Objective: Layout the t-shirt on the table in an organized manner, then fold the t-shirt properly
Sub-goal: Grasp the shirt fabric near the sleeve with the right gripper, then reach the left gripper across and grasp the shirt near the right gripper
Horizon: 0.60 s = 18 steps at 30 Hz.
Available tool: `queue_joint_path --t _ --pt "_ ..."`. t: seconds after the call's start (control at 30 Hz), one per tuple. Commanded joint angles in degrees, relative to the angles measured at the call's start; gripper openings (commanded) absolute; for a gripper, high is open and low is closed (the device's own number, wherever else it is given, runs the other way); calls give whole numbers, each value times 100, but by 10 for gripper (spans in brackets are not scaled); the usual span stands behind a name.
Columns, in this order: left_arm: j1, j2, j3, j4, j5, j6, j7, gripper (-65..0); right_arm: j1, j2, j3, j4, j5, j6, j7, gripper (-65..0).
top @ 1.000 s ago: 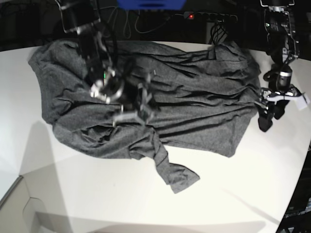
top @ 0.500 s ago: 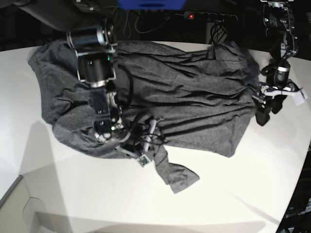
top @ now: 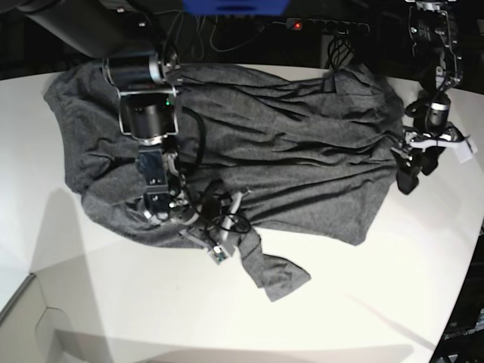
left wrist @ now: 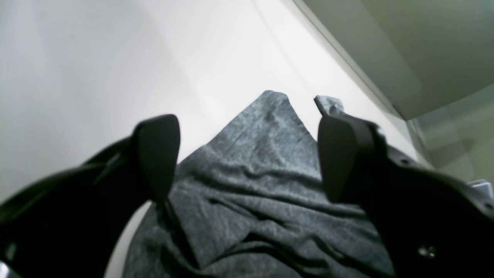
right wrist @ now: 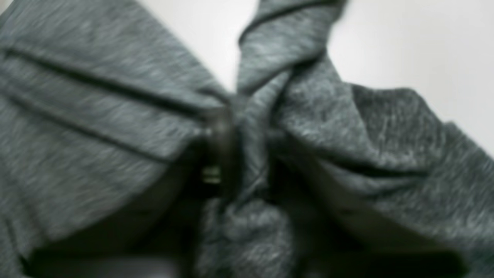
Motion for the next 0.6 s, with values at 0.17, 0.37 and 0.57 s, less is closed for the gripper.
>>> queue_joint_path --t 0.17,0.37,0.57 --pt "-192 -79 -10 125 -61 -79 -120 -109 -821 -84 -314 2193 86 78 140 -650" --pt "-446 -114 288 98 -61 -79 -120 -109 -1657 311 -1132 3890 86 78 149 -650" --pt "-781 -88 737 81 -43 -62 -120 -109 -1938 557 -1281 4092 86 78 132 -650"
